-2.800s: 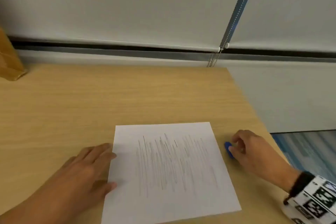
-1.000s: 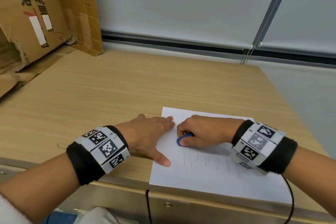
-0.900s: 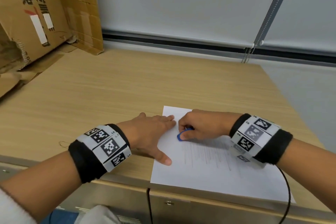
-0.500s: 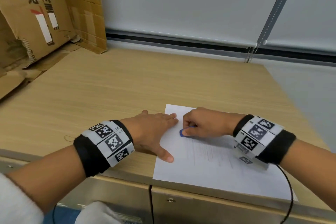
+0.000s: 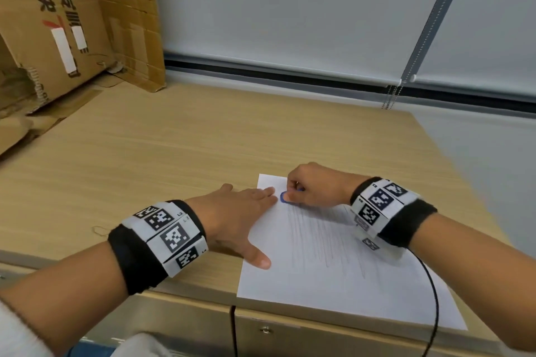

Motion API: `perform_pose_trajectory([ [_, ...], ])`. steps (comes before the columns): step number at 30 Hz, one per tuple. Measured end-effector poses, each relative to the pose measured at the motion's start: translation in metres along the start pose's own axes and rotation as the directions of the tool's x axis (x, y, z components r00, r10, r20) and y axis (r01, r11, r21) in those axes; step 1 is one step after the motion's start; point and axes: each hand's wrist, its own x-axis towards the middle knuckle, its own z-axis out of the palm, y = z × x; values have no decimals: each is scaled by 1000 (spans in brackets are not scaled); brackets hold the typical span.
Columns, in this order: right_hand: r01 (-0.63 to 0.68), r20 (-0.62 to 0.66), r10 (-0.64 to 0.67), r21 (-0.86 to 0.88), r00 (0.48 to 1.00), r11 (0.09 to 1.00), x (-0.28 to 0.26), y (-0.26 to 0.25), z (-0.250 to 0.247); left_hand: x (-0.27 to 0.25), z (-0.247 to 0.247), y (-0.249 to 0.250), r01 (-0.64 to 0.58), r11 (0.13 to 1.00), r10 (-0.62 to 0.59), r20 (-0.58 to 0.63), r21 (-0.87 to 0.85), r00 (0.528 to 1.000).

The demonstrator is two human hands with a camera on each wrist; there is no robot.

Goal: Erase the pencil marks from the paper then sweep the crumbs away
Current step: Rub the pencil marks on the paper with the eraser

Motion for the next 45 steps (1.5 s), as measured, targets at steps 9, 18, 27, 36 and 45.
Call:
perform_pose_trajectory([
  [9, 70, 148, -73, 26, 986, 997, -9, -5, -4, -1, -3, 2, 18, 1000, -18, 17, 9, 1000],
  [18, 55, 215, -75, 95, 974, 994, -10, 3, -2, -3, -4, 4, 25, 1000, -25, 28, -13, 999],
  [27, 49, 192, -63, 76, 979, 996, -10, 3, -4, -5, -7, 5, 28, 1000, -27, 40, -6, 999],
  [36, 33, 224, -56, 103, 973, 994, -11, 5, -5, -8, -9, 8, 27, 1000, -27, 26, 3, 999],
  [45, 33, 212, -41, 40, 976, 999, -11, 2, -6, -8, -10, 8, 32, 999, -32, 39, -2, 999],
])
